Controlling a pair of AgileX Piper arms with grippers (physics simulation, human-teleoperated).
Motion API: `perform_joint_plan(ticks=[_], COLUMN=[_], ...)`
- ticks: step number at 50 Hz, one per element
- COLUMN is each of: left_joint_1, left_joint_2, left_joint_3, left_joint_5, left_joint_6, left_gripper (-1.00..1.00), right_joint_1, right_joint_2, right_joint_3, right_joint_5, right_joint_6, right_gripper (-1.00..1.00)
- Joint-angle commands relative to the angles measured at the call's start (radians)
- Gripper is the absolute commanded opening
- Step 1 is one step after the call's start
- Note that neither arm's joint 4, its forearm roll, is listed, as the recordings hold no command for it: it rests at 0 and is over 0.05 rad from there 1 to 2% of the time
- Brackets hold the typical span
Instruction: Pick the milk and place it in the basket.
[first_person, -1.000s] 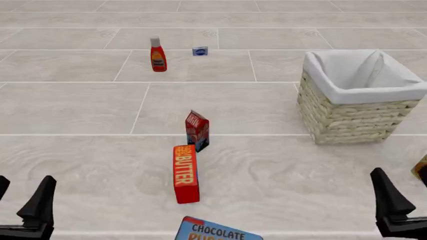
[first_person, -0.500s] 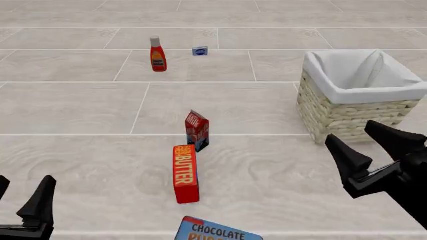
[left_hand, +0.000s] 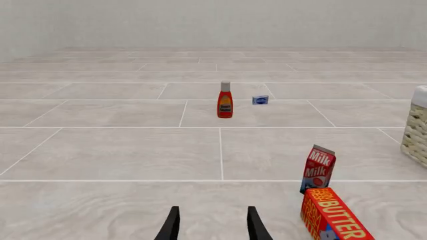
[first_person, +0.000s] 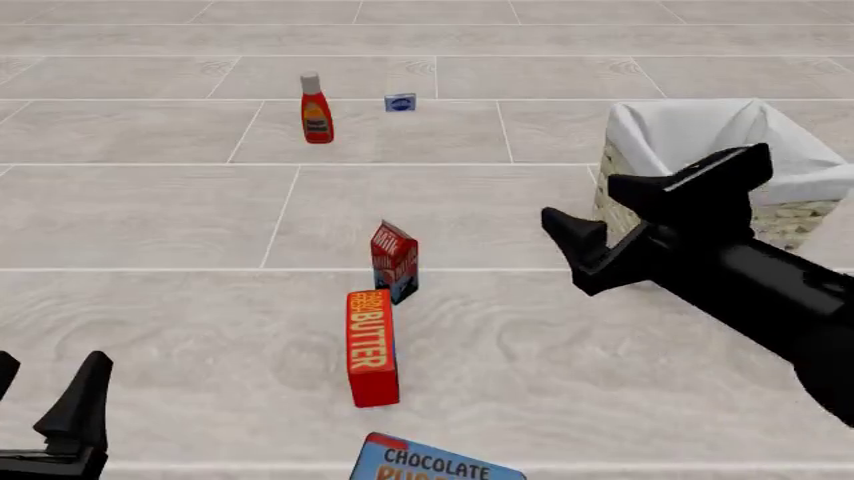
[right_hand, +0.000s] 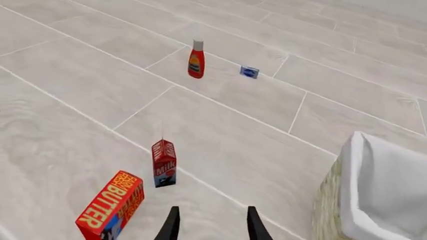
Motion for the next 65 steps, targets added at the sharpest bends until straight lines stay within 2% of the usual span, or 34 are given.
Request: perform_joint_plan(ticks=[1,41,44,46,54,65], left_joint_1=[0.0,0.0,0.0,0.0,0.0,0.0], left_joint_2=[0.0,0.0,0.0,0.0,0.0,0.0], left_joint_3=[0.0,0.0,0.0,0.0,0.0,0.0], left_joint_5=[0.0,0.0,0.0,0.0,0.0,0.0], left_joint_6=[0.0,0.0,0.0,0.0,0.0,0.0], left_gripper=[1.0,1.0,1.0,1.0,1.0,1.0], right_joint_1=[0.047,0.115,0.15,0.139,0.135,0.142], right_joint_2=[0.207,0.614,0.631,0.655,0.76,0.828], right_joint_3=[-0.144,-0.416,-0.423,-0.437,-0.491,-0.542], right_joint_5=[-0.008,-0.083,-0.089,-0.098,-0.127,-0.131], right_joint_6=[-0.011,0.0,0.046,0.034,0.053,0.07], right_gripper=[1.0,1.0,1.0,1.0,1.0,1.0])
